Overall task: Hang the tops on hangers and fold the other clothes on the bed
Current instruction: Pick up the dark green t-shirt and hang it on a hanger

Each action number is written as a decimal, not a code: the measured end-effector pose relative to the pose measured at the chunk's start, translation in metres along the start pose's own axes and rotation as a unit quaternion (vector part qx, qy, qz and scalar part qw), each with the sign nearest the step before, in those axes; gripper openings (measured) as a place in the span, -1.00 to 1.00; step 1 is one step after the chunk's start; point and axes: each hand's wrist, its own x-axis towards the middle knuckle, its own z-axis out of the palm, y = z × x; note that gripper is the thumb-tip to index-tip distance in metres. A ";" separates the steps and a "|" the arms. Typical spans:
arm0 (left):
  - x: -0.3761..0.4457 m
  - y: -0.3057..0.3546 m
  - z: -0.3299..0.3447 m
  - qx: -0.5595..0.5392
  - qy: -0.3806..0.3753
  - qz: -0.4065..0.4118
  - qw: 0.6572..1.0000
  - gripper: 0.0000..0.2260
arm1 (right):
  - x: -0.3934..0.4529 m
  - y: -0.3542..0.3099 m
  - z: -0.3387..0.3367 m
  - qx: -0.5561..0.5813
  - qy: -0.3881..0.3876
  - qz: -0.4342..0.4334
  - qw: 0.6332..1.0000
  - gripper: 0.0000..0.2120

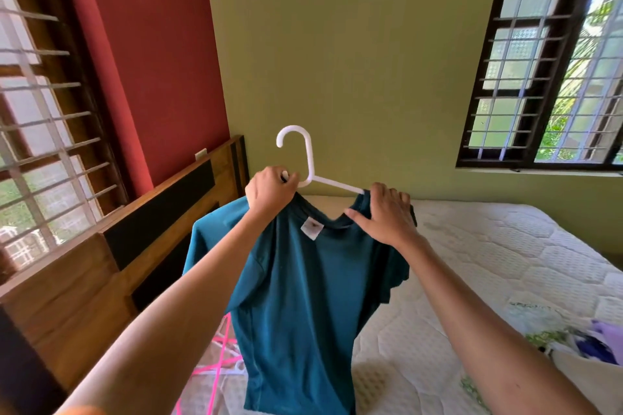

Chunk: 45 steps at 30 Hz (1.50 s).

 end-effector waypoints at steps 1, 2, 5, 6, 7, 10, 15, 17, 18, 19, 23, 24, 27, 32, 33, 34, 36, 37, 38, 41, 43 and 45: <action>-0.001 0.003 0.001 0.012 -0.011 0.012 1.000 -0.61 | 0.002 -0.007 -0.002 0.000 0.001 -0.016 1.000 -0.43; -0.002 0.006 0.001 0.023 -0.023 0.024 0.999 -0.58 | 0.004 -0.012 -0.004 0.004 0.008 -0.032 0.999 -0.46; 0.003 0.000 -0.002 -0.004 -0.059 0.091 0.994 -0.58 | 0.011 -0.014 -0.016 0.023 0.020 -0.048 0.998 -0.55; 0.004 -0.006 -0.007 -0.020 -0.076 0.131 0.988 -0.60 | 0.012 -0.009 -0.021 0.028 0.015 -0.038 0.999 -0.56; 0.006 -0.014 -0.013 -0.025 -0.092 0.173 0.980 -0.55 | 0.014 -0.004 -0.025 0.032 0.009 -0.022 0.999 -0.56; 0.017 -0.040 -0.028 0.013 -0.117 0.222 0.968 -0.54 | 0.014 0.014 -0.030 0.048 0.002 0.026 0.999 -0.57; 0.028 -0.054 -0.042 -0.028 -0.106 0.159 0.981 -0.88 | 0.011 0.021 -0.026 0.092 -0.014 0.061 0.994 -0.53; 0.033 -0.050 -0.048 -0.071 -0.067 0.140 0.985 -0.90 | 0.009 0.022 -0.023 0.080 0.012 0.061 0.995 -0.50; 0.035 -0.047 -0.052 -0.087 -0.031 0.133 0.987 -0.87 | 0.009 0.023 -0.021 0.078 0.018 0.060 0.995 -0.51; 0.037 -0.043 -0.055 -0.099 0.003 0.130 0.987 -0.83 | 0.008 0.024 -0.019 0.085 0.017 0.062 0.994 -0.51; 0.042 -0.033 -0.060 -0.054 -0.002 0.163 0.985 -0.71 | 0.008 0.021 -0.017 0.181 0.011 0.104 0.978 -0.50; 0.042 -0.032 -0.059 -0.053 -0.014 0.161 0.985 -0.74 | 0.009 0.021 -0.018 0.194 0.014 0.111 0.975 -0.50; 0.031 -0.032 -0.054 -0.051 -0.115 0.156 0.980 -0.85 | 0.009 0.022 -0.020 0.194 0.015 0.121 0.973 -0.50; 0.022 -0.048 -0.032 0.035 -0.167 0.207 0.964 -0.83 | 0.011 0.022 -0.022 0.221 -0.009 0.114 0.969 -0.52; 0.023 -0.051 -0.031 0.028 -0.167 0.201 0.965 -0.84 | 0.013 0.022 -0.023 0.256 -0.014 0.107 0.961 -0.55; 0.025 -0.054 -0.032 0.024 -0.172 0.192 0.966 -0.84 | 0.014 0.024 -0.025 0.292 -0.020 0.101 0.951 -0.60; 0.028 -0.060 -0.036 0.007 -0.180 0.178 0.968 -0.84 | 0.018 0.029 -0.031 0.314 -0.038 0.080 0.945 -0.76; 0.028 -0.062 -0.039 -0.001 -0.181 0.173 0.968 -0.84 | 0.020 0.032 -0.033 0.295 -0.044 0.065 0.952 -0.84; 0.029 -0.065 -0.042 -0.008 -0.185 0.169 0.968 -0.83 | 0.022 0.035 -0.034 0.267 -0.045 0.053 0.961 -0.89; 0.031 -0.066 -0.045 -0.062 -0.205 0.143 0.966 -0.76 | 0.025 0.034 -0.033 0.220 -0.020 0.044 0.974 -0.85; 0.032 -0.063 -0.044 -0.086 -0.202 0.124 0.968 -0.70 | 0.027 0.026 -0.032 0.245 -0.028 0.032 0.969 -0.77; 0.032 -0.059 -0.043 -0.076 -0.196 0.125 0.970 -0.70 | 0.028 0.014 -0.033 0.273 -0.059 0.009 0.960 -0.73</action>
